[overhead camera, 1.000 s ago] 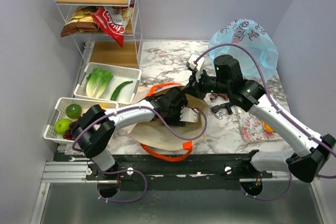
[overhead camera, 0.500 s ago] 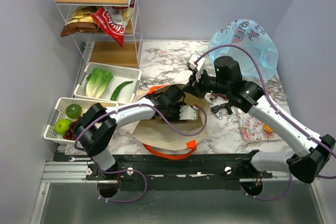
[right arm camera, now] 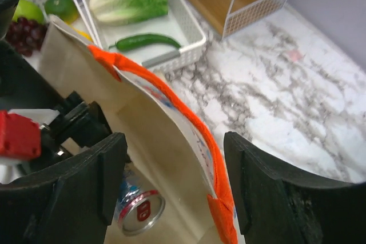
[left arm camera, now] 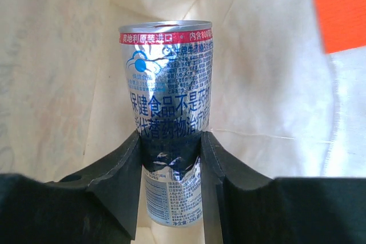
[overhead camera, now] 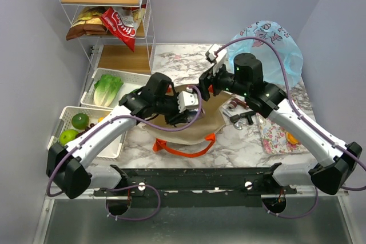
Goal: Untie the knot of the grocery bags and take out the mixed food
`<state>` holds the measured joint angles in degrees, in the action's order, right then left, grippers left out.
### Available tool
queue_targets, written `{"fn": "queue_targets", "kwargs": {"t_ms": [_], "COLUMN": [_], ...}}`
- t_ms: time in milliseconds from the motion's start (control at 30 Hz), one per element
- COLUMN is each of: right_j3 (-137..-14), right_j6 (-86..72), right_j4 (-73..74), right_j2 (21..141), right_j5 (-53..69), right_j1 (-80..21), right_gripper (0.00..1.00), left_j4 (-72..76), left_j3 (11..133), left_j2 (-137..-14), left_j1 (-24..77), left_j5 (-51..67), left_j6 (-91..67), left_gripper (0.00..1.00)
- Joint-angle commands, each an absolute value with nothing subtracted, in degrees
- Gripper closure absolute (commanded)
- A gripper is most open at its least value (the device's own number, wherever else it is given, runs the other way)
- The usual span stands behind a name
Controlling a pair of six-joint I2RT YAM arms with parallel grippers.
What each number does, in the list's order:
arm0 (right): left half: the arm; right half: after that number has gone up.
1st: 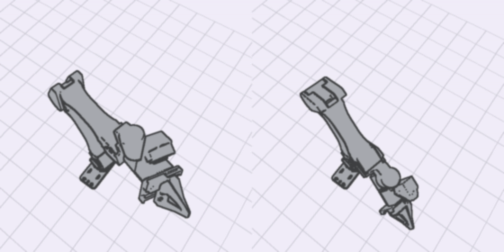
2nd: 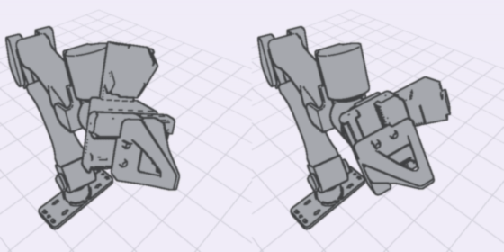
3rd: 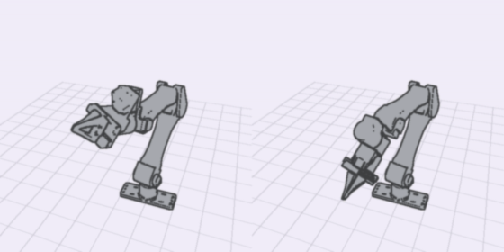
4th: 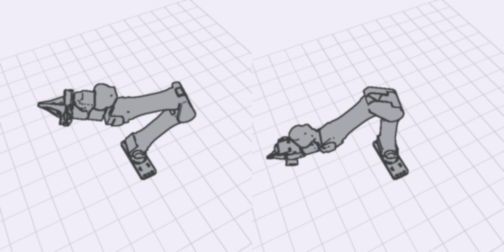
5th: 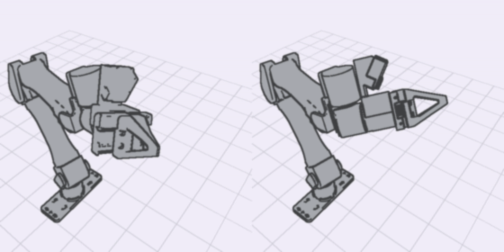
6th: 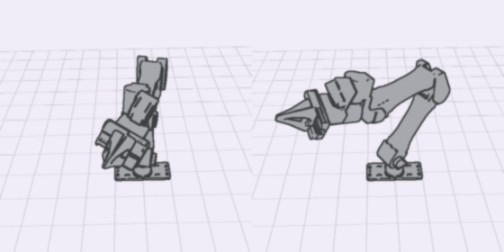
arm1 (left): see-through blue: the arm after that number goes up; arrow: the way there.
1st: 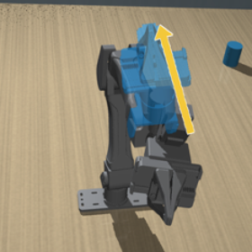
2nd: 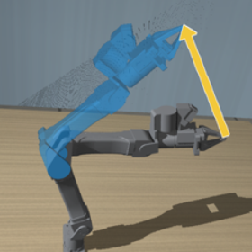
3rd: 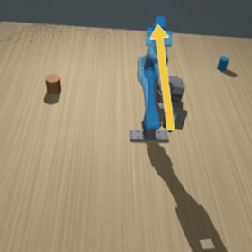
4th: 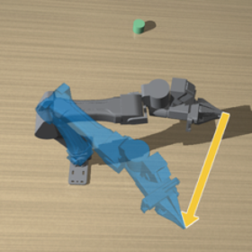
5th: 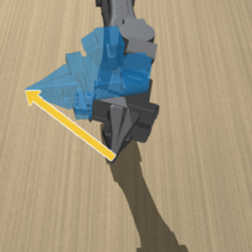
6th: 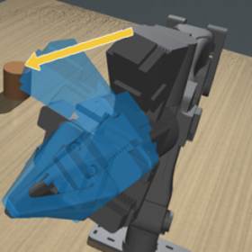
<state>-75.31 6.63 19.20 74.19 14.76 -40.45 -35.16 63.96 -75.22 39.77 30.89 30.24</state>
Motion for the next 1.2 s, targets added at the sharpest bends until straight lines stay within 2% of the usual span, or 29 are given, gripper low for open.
{"fn": "queue_targets", "kwargs": {"t_ms": [0, 133, 233, 367, 433, 900, 1167], "right_j3": [-80.4, -85.0, -87.3, -86.8, -85.8, -86.9, -90.6], "right_j6": [2.2, -2.3, -4.8, -7.1, -8.5, -11.1, -14.6], "right_j4": [12.6, 11.5, 12.9, 15.7, 16.0, 15.6, 13.4], "right_j2": [72.5, 71.5, 71.0, 70.8, 70.9, 74.6, 73.4], "right_j5": [10.3, 13.5, 20.4, 30.2, 31.2, 26.2, 12.5], "right_j1": [-40.6, -40.6, -40.6, -40.6, -40.7, -40.7, -40.6], "right_gripper": [0.23, 0.21, 0.2, 0.19, 0.19, 0.2, 0.19], "left_j4": [-31.2, -22.4, -15.1, -7.3, -4.5, 1.9, 2.1], "left_j3": [67.5, 67.6, 67.0, 67.3, 68.2, 71.7, 72.0], "left_j2": [-69.3, -65.5, -63.0, -61.2, -61.0, -61.3, -60.7], "left_j1": [33.9, 29.9, 28.7, 28.5, 28.5, 28.6, 28.5], "left_j5": [41.4, 42.5, 41.1, 38.5, 38.3, 41.6, 40.3], "left_j6": [22.0, 15.3, 11.0, 5.9, 3.7, -3.4, -4.4], "left_gripper": [1.0, 1.0, 1.0, 1.0, 1.0, 1.0, 1.0]}}
